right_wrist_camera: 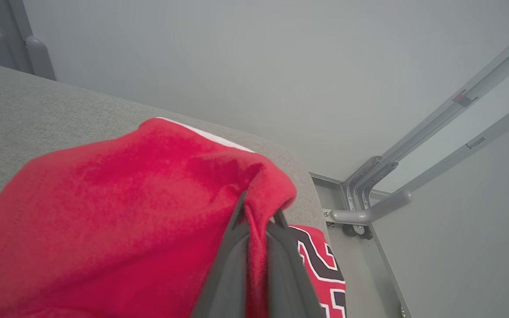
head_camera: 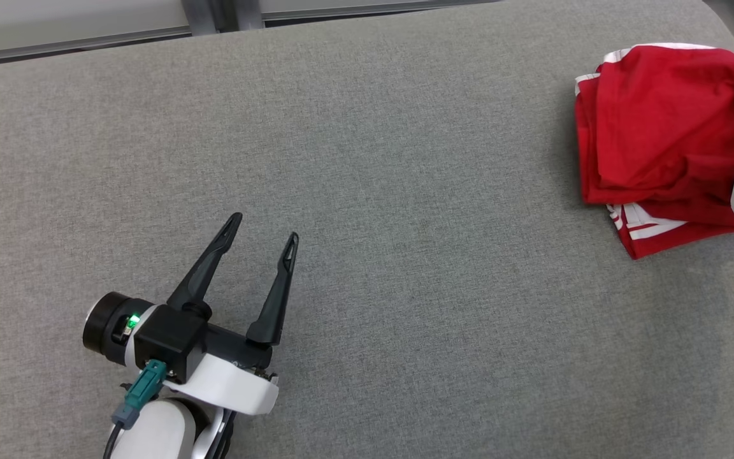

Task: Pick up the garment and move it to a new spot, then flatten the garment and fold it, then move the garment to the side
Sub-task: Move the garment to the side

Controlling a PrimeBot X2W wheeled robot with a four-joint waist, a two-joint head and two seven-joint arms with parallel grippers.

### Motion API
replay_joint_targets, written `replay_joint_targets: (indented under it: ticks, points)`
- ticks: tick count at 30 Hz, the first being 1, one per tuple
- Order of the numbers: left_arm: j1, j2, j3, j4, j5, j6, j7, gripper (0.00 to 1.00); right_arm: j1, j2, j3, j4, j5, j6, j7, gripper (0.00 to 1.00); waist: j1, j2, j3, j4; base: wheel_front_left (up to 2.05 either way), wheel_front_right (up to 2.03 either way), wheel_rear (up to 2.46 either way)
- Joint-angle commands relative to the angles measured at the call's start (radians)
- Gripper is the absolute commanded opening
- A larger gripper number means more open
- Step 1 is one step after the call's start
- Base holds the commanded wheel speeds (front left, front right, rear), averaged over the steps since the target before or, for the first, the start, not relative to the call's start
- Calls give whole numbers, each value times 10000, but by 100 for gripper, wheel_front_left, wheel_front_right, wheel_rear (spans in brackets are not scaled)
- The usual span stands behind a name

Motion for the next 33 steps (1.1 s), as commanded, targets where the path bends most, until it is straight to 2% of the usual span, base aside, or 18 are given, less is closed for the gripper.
replay_joint_targets:
  ticks: [1,9,10,11,12,17,22,27,30,32,33]
  points:
    - [-81,55,-8,-33,-43,-9,18,100,62,-89,-79,42,-70,-8,-51,0,0,0,-22,14,0,0,0]
    - [81,138,-99,-147,-97,27,109,100,195,24,-507,249,-676,-8,-53,0,0,0,-57,-26,0,0,0]
    - [65,127,-130,-160,-99,24,128,100,183,23,-554,265,-796,-8,-53,6,0,0,-53,-32,0,0,0]
    - [43,120,-161,-162,-103,23,138,100,180,38,-629,260,-888,-8,-53,42,0,0,-54,-35,0,0,0]
    - [18,108,-183,-156,-103,28,138,100,160,16,-733,220,-1025,-8,-53,100,0,0,-62,-35,0,0,0]
    - [5,10,-311,15,-175,46,40,100,283,-101,-1685,-274,-2028,-6,-52,100,0,0,-313,58,0,0,0]
    - [162,-126,-361,266,-298,155,-147,100,1138,95,-3397,-1699,-3645,-6,-52,100,0,0,-837,365,0,0,0]
    - [432,-296,-388,629,-494,327,-327,100,2926,1336,-4922,-3506,-4720,-8,-52,100,0,0,-1591,788,0,0,0]
    - [635,-388,-376,856,-648,487,-405,100,4094,2280,-5085,-4374,-4589,-8,-50,100,0,0,-2069,1084,0,0,0]
    - [695,-413,-376,931,-704,516,-417,100,4422,2536,-5058,-4630,-4485,-6,-52,100,0,0,-2216,1181,0,0,0]
    - [847,-461,-343,1080,-826,629,-431,100,5042,2957,-5006,-5057,-4187,-8,-52,100,0,0,-2465,1358,0,0,0]
